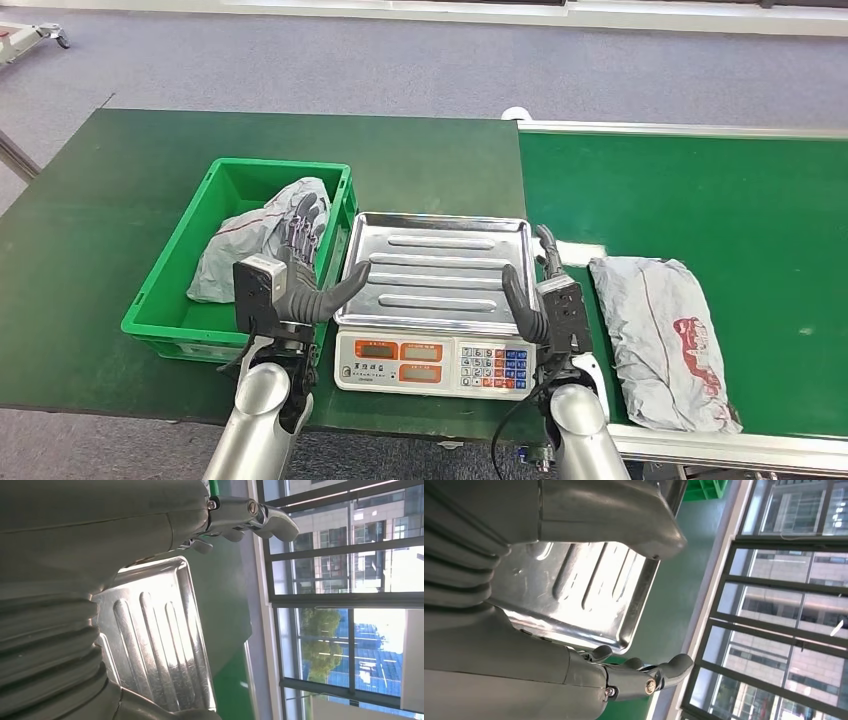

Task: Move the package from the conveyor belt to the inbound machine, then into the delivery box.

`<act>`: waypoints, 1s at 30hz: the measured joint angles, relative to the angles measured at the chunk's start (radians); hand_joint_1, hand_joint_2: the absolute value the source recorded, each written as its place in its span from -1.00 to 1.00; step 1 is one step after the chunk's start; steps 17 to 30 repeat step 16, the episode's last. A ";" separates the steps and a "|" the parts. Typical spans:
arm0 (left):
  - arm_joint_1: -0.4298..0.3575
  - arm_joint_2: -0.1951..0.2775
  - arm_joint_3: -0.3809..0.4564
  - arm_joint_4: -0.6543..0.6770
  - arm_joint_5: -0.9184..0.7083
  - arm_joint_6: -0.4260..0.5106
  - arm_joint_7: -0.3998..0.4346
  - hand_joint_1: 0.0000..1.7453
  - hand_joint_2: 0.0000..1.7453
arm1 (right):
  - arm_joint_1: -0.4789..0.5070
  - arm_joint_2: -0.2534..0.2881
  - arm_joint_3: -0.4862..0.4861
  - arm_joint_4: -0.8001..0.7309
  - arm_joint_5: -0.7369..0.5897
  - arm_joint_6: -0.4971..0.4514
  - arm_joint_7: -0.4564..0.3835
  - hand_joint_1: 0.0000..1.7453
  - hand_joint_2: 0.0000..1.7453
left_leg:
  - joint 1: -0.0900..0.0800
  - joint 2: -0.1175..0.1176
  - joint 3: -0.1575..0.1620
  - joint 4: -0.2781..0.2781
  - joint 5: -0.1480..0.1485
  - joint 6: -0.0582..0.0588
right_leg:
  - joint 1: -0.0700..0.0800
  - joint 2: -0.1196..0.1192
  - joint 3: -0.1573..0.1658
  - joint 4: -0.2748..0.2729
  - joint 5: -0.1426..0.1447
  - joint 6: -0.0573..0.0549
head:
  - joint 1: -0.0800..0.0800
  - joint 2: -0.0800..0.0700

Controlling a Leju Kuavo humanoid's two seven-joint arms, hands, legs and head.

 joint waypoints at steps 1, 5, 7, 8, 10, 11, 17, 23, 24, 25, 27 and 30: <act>0.000 0.000 0.000 0.000 0.000 -0.001 0.001 -1.00 1.00 | -0.002 0.000 0.003 0.000 0.002 0.000 0.002 -1.00 1.00 | 0.000 0.000 0.000 0.000 0.000 0.000 | 0.000 0.000 0.000 0.000 0.000 0.000 | 0.000 0.000; 0.000 0.000 0.000 0.000 0.000 -0.008 0.006 -1.00 1.00 | -0.002 0.000 0.008 0.001 0.007 0.001 0.004 -1.00 1.00 | 0.000 0.000 0.000 0.000 0.000 0.000 | 0.000 0.000 0.000 0.000 0.000 0.000 | 0.000 0.000; 0.000 0.000 0.000 0.000 0.000 -0.009 0.008 -1.00 1.00 | -0.002 0.000 0.010 0.001 0.008 0.001 0.004 -1.00 1.00 | 0.000 0.000 0.000 0.000 0.000 0.000 | 0.000 0.000 0.000 0.000 0.000 0.000 | 0.000 0.000; 0.000 0.000 0.000 0.000 0.000 -0.009 0.008 -1.00 1.00 | -0.002 0.000 0.011 0.001 0.008 0.002 0.004 -1.00 1.00 | 0.000 0.000 0.000 0.000 0.000 0.000 | 0.000 0.000 0.000 0.000 0.000 0.000 | 0.000 0.000; 0.000 0.000 0.000 0.000 0.000 -0.009 0.009 -1.00 1.00 | -0.002 0.000 0.012 0.001 0.008 0.002 0.004 -1.00 1.00 | 0.000 0.000 0.000 0.000 0.000 0.000 | 0.000 0.000 0.000 0.000 0.000 0.000 | 0.000 0.000; 0.000 0.000 0.000 0.000 0.000 -0.009 0.010 -1.00 1.00 | -0.002 0.000 0.013 0.001 0.008 0.002 0.004 -1.00 1.00 | 0.000 0.000 0.000 0.000 0.000 0.000 | 0.000 0.000 0.000 0.000 0.000 0.000 | 0.000 0.000; 0.000 0.000 0.000 0.000 0.000 -0.009 0.011 -1.00 1.00 | -0.002 0.000 0.016 0.001 0.008 0.002 0.004 -1.00 1.00 | 0.000 0.000 0.000 0.000 0.000 0.000 | 0.000 0.000 0.000 0.000 0.000 0.000 | 0.000 0.000; 0.000 0.000 0.000 0.000 0.000 -0.009 0.011 -1.00 1.00 | -0.002 0.000 0.016 0.001 0.008 0.002 0.004 -1.00 1.00 | 0.000 0.000 0.000 0.000 0.000 0.000 | 0.000 0.000 0.000 0.000 0.000 0.000 | 0.000 0.000; 0.000 0.000 0.000 0.000 0.000 -0.009 0.011 -1.00 1.00 | -0.002 0.000 0.016 0.001 0.008 0.002 0.004 -1.00 1.00 | 0.000 0.000 0.000 0.000 0.000 0.000 | 0.000 0.000 0.000 0.000 0.000 0.000 | 0.000 0.000; 0.000 0.000 0.000 0.000 0.000 -0.009 0.011 -1.00 1.00 | -0.002 0.000 0.016 0.001 0.008 0.002 0.004 -1.00 1.00 | 0.000 0.000 0.000 0.000 0.000 0.000 | 0.000 0.000 0.000 0.000 0.000 0.000 | 0.000 0.000; 0.000 0.000 0.000 0.000 0.000 -0.009 0.011 -1.00 1.00 | -0.002 0.000 0.016 0.001 0.008 0.002 0.004 -1.00 1.00 | 0.000 0.000 0.000 0.000 0.000 0.000 | 0.000 0.000 0.000 0.000 0.000 0.000 | 0.000 0.000; 0.000 0.000 0.000 0.000 0.000 -0.009 0.011 -1.00 1.00 | -0.002 0.000 0.016 0.001 0.008 0.002 0.004 -1.00 1.00 | 0.000 0.000 0.000 0.000 0.000 0.000 | 0.000 0.000 0.000 0.000 0.000 0.000 | 0.000 0.000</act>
